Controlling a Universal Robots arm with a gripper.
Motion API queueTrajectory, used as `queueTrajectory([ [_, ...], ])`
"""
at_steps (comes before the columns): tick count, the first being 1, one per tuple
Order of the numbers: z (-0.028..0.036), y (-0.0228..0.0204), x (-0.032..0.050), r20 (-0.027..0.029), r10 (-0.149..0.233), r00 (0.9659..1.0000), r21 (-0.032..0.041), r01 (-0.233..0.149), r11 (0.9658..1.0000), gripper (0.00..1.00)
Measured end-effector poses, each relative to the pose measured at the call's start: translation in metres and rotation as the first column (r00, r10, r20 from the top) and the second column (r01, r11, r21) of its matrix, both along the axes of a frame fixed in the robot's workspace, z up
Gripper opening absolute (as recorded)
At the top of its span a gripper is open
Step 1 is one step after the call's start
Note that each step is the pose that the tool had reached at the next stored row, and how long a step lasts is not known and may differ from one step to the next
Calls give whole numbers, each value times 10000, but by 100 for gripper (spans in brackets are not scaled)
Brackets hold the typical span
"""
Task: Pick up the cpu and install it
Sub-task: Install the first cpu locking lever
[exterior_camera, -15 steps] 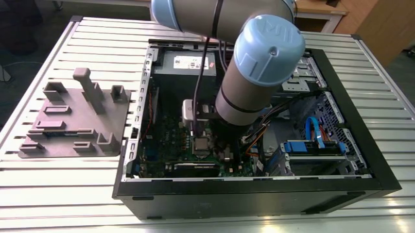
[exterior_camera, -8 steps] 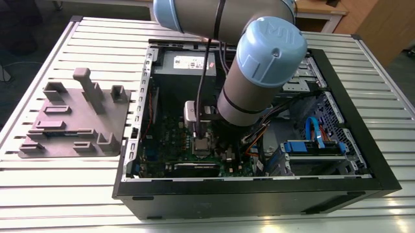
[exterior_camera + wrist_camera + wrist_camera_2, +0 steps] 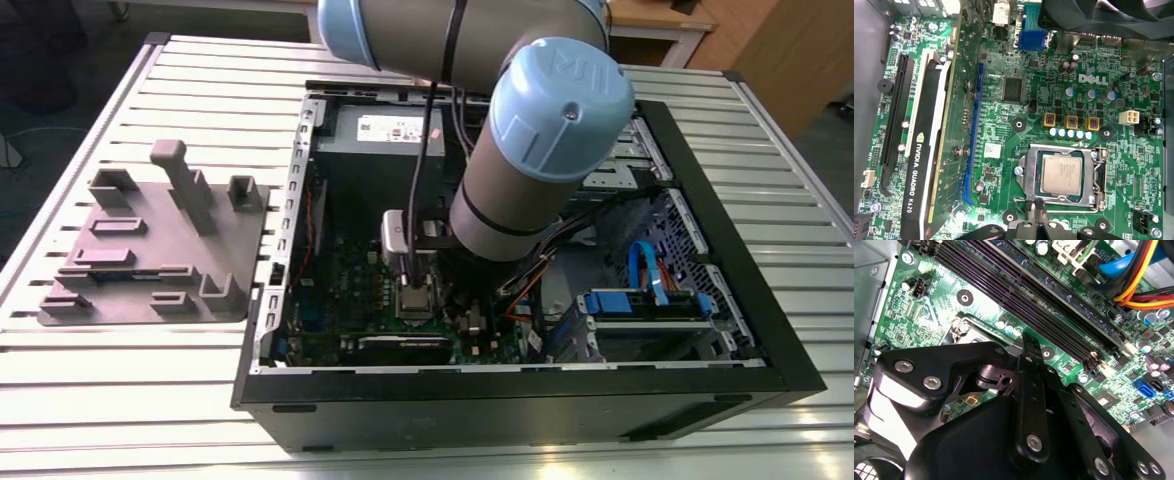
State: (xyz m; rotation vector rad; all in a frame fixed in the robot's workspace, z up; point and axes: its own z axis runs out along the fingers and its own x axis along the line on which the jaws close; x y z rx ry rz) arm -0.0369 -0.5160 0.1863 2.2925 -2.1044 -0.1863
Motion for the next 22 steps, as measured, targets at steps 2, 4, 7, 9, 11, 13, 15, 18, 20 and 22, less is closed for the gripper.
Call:
queueTrajectory([
  [2,11,1,-2,1,1,10000,6,-1,10000,11],
  [4,42,1,-3,4,2,10000,12,-2,10000,11],
  [7,131,0,-4,-1,9,10000,1,-9,10000,11],
  [9,198,0,-3,-1,15,10000,4,-15,10000,11],
  [11,261,0,-4,-1,17,10000,11,-17,10000,11],
  [13,326,0,-3,-1,19,10000,14,-19,10000,11],
  [15,389,-1,-3,-1,20,10000,15,-20,10000,11],
  [18,396,0,-3,0,20,10000,24,-20,10000,11],
  [20,397,0,-3,-1,20,10000,30,-20,10000,11],
  [22,397,0,-3,-1,20,10000,32,-20,10000,11],
])
